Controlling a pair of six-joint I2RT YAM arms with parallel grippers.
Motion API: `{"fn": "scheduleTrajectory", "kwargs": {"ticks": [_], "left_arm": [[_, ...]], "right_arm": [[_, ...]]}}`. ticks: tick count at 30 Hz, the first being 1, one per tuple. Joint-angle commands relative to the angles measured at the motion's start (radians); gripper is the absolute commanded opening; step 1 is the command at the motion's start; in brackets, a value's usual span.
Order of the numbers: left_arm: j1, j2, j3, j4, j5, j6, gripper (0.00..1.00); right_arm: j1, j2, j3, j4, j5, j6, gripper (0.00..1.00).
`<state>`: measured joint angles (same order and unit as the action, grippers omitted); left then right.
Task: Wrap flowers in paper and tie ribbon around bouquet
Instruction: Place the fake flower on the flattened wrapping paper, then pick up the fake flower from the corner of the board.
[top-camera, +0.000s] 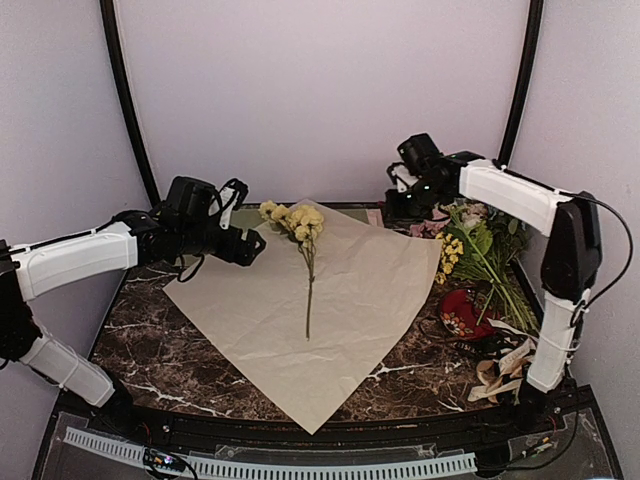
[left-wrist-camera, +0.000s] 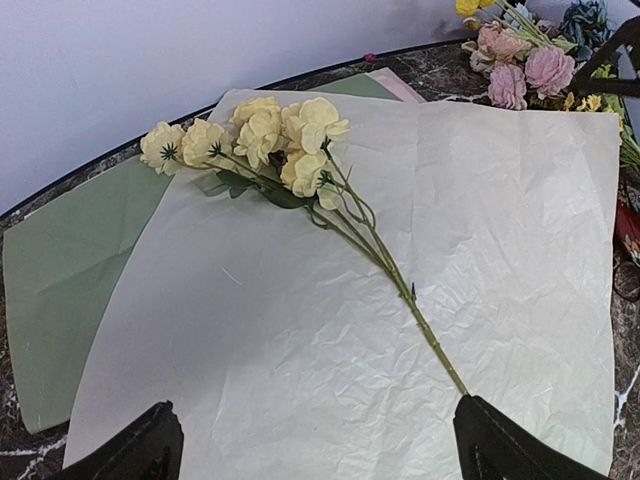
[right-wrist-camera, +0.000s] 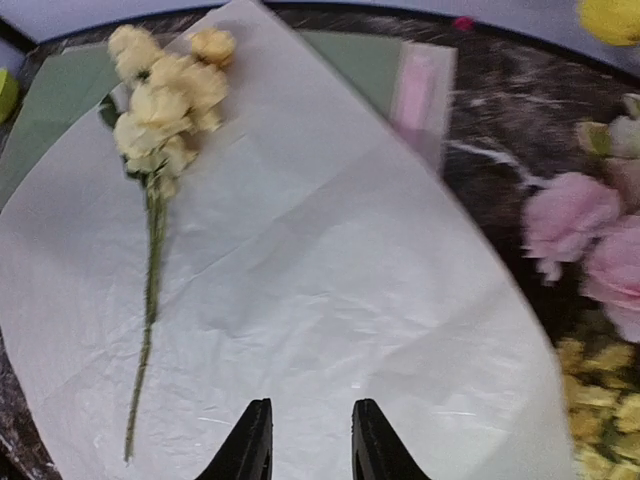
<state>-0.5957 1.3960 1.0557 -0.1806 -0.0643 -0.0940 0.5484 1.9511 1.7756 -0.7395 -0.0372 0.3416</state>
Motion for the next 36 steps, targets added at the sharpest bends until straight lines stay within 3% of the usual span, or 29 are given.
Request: {"fn": "scheduleTrajectory", "kwargs": {"ticks": [1,5,8,12,15,22,26,29,33,36], "left_arm": [[0.002,0.000,0.015,-0.018,-0.007,-0.002,0.97],[0.002,0.005,0.019,-0.021,-0.007,0.002,0.97],[0.002,0.012,0.016,-0.020,-0.017,0.006,0.97],[0.002,0.024,0.024,-0.031,-0.022,0.007,0.97],[0.002,0.024,0.020,-0.026,-0.029,0.010,0.97],[0.001,0.033,0.020,-0.029,-0.038,0.015,0.97],[0.002,0.041,0.026,-0.035,-0.041,0.018,0.97],[0.001,0.044,0.023,-0.032,-0.044,0.019,0.97],[0.002,0.050,0.026,-0.035,-0.045,0.020,0.97],[0.002,0.052,0.026,-0.034,-0.042,0.020,0.97]], "right_arm": [[-0.173,-0.185,-0.157,-0.073,0.208,-0.052,0.26],[-0.270,-0.235,-0.204,-0.015,0.227,-0.131,0.28],[-0.279,-0.212,-0.191,0.068,0.238,-0.221,0.43],[-0.303,-0.086,-0.075,0.106,0.281,-0.286,0.61],[-0.324,0.050,0.074,0.058,0.317,-0.307,0.64],[-0.333,0.254,0.327,0.000,0.331,-0.340,0.59],[-0.335,0.295,0.352,0.027,0.369,-0.369,0.53],[-0.335,0.320,0.361,0.021,0.363,-0.398,0.40],[-0.336,0.331,0.357,0.021,0.348,-0.430,0.31],[-0.337,0.339,0.365,0.022,0.323,-0.449,0.32]]}}
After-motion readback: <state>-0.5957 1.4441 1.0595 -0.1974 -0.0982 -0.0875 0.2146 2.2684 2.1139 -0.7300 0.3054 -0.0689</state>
